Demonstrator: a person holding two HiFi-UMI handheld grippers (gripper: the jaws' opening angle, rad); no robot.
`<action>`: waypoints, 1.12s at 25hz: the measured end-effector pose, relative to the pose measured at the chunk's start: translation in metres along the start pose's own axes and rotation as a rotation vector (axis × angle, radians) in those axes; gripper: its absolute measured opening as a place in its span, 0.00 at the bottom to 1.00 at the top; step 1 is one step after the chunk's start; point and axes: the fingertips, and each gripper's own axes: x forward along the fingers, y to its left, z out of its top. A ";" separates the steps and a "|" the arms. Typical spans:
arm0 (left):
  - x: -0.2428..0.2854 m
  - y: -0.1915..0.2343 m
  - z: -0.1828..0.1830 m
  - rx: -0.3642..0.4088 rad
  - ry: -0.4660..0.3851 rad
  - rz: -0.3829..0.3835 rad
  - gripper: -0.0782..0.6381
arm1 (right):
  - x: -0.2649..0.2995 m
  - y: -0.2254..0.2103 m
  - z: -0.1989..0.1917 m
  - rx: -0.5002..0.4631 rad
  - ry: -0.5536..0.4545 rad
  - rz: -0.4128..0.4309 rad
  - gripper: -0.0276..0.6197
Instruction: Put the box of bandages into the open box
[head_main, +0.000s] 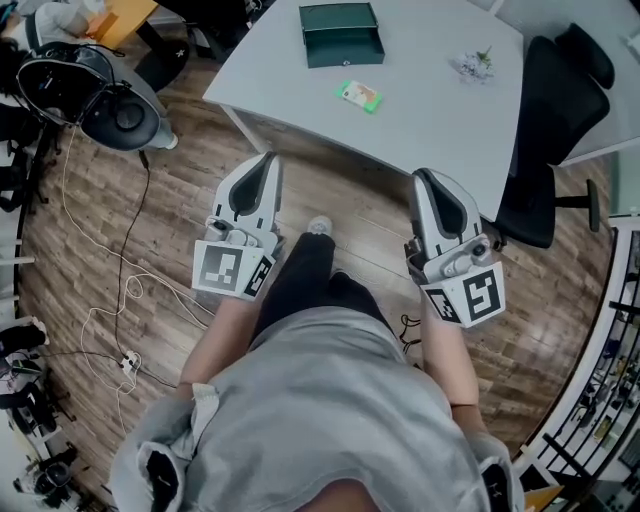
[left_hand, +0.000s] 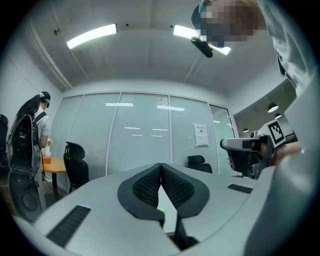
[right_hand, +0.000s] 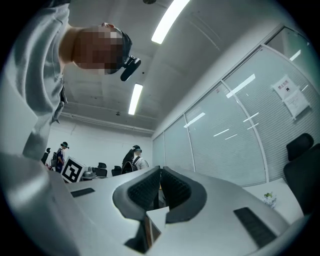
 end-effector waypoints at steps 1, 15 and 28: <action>0.008 0.007 -0.002 -0.001 -0.002 -0.001 0.14 | 0.009 -0.004 -0.002 -0.007 -0.002 -0.003 0.12; 0.189 0.141 -0.012 -0.025 -0.028 -0.108 0.14 | 0.177 -0.111 -0.024 -0.039 -0.038 -0.102 0.12; 0.274 0.150 -0.035 -0.043 0.018 -0.087 0.14 | 0.221 -0.192 -0.055 -0.044 0.073 -0.112 0.12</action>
